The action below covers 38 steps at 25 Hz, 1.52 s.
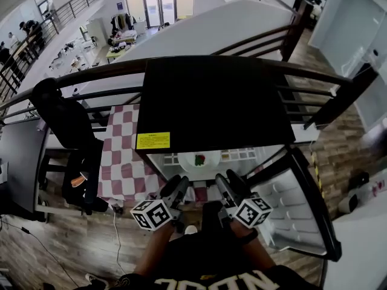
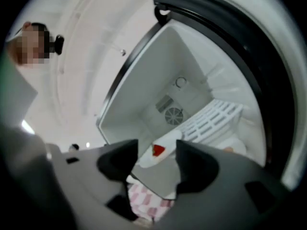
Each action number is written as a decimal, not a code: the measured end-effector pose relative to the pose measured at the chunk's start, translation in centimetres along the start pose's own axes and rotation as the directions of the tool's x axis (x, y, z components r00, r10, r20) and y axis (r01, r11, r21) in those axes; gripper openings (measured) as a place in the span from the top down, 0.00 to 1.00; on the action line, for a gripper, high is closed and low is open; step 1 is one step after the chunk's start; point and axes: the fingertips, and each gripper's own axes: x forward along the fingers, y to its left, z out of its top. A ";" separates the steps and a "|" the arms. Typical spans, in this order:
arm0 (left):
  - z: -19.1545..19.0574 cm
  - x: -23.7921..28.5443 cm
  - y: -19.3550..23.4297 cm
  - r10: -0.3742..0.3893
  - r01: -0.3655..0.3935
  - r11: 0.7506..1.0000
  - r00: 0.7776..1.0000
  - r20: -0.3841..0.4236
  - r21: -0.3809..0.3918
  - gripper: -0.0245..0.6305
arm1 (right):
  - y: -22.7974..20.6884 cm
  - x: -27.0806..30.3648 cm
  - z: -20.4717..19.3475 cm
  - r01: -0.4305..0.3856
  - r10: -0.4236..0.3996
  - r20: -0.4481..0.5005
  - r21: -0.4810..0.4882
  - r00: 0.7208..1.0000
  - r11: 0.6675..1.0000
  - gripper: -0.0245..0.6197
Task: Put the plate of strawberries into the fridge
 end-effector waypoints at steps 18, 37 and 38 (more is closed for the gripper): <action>-1.8 -0.7 -0.9 0.177 -0.147 0.845 0.984 -0.010 0.513 0.76 | 3.0 -0.6 -4.1 -0.001 -0.065 -0.146 -0.408 0.987 0.913 0.70; -1.3 2.5 0.0 0.214 -0.182 0.848 0.977 -0.008 0.497 0.90 | 2.8 2.7 -4.7 -0.092 -0.034 -0.240 -0.494 0.970 0.865 0.89; -1.3 2.7 0.1 0.216 -0.183 0.848 0.976 -0.009 0.497 0.91 | 2.7 3.0 -4.8 -0.097 -0.031 -0.244 -0.495 0.969 0.863 0.89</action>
